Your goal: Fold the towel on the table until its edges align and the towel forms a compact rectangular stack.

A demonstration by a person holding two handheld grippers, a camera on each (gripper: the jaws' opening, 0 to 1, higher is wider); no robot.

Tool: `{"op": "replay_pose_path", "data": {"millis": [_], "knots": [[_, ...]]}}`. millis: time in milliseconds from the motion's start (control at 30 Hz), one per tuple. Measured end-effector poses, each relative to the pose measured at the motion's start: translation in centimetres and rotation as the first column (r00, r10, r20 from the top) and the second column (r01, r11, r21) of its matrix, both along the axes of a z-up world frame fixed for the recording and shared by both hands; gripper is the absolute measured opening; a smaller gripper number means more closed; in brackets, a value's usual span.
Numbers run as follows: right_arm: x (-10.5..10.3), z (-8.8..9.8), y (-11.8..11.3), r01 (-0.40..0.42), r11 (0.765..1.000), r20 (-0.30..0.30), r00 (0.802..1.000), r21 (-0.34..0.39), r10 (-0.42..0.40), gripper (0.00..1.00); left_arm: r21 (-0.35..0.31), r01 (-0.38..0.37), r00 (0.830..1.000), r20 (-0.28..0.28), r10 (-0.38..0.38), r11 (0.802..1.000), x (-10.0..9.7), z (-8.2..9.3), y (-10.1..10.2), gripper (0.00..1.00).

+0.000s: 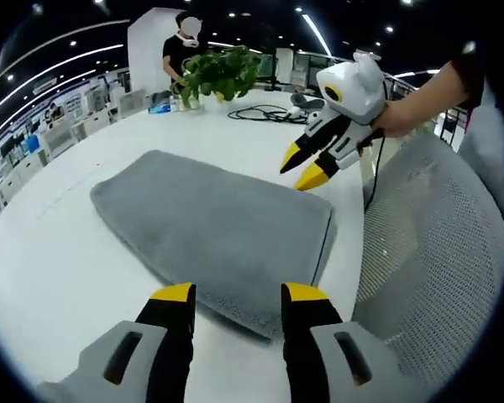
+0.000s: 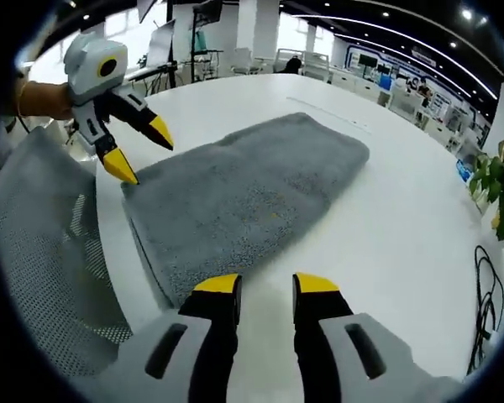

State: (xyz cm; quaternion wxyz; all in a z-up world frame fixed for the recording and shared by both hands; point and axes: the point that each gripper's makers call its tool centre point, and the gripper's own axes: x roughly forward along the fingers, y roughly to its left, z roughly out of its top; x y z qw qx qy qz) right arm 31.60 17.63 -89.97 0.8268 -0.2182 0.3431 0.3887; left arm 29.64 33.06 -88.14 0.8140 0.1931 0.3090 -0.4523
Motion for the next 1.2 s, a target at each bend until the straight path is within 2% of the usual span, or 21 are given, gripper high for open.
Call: {"op": "replay_pose_path", "data": {"millis": [233,400,533,667,800,833,900,967,1033,1100,1200], "knots": [[-1.7,-0.5,-0.3,-0.046,0.998,0.003,0.999,-0.042,0.046,0.24,0.074,0.089,0.995,0.043,-0.093,0.993,-1.6,-0.3,-0.7,0.4],[-2.9,-0.7,0.0,-0.073,0.996,-0.006,0.997,-0.048,0.073,0.24,0.101,0.136,0.988,0.053,-0.142,0.986,-2.5,-0.6,-1.5,0.38],[-3.7,-0.2,0.9,-0.132,0.99,-0.015,0.991,-0.055,0.131,0.23,0.133,0.199,0.977,0.045,-0.207,0.971,-3.4,-1.2,-2.1,0.37],[-4.5,0.5,1.7,-0.219,0.972,0.003,0.975,-0.082,0.22,0.24,0.212,0.259,0.957,0.076,-0.281,0.942,-3.8,-1.6,-2.1,0.3],[-4.8,1.1,2.6,-0.284,0.953,0.041,0.956,-0.109,0.29,0.24,0.217,0.27,0.954,0.068,-0.29,0.938,-3.8,-2.0,-2.3,0.29],[-4.9,1.3,3.0,-0.317,0.94,0.054,0.944,-0.123,0.325,0.24,0.231,0.272,0.954,0.067,-0.294,0.934,-3.7,-2.2,-2.2,0.29],[-5.1,1.3,3.5,-0.353,0.926,0.057,0.93,-0.136,0.363,0.24,0.237,0.267,0.955,0.063,-0.289,0.934,-3.5,-2.4,-2.1,0.27],[-5.4,1.2,4.1,-0.378,0.916,0.051,0.92,-0.132,0.388,0.25,0.221,0.251,0.965,0.024,-0.263,0.942,-3.6,-2.7,-2.0,0.28],[-5.8,1.0,4.8,-0.397,0.911,0.025,0.915,-0.112,0.402,0.25,0.217,0.241,0.967,0.025,-0.253,0.946,-3.3,-2.8,-2.1,0.27],[-5.8,0.7,5.1,-0.415,0.903,0.02,0.908,-0.114,0.42,0.25,0.233,0.248,0.965,0.029,-0.261,0.94,-3.2,-3.0,-2.0,0.25],[-6.0,-0.1,5.3,-0.463,0.874,0.003,0.883,-0.149,0.468,0.25,0.231,0.244,0.966,0.027,-0.257,0.942,-3.2,-2.9,-2.1,0.24]]}}
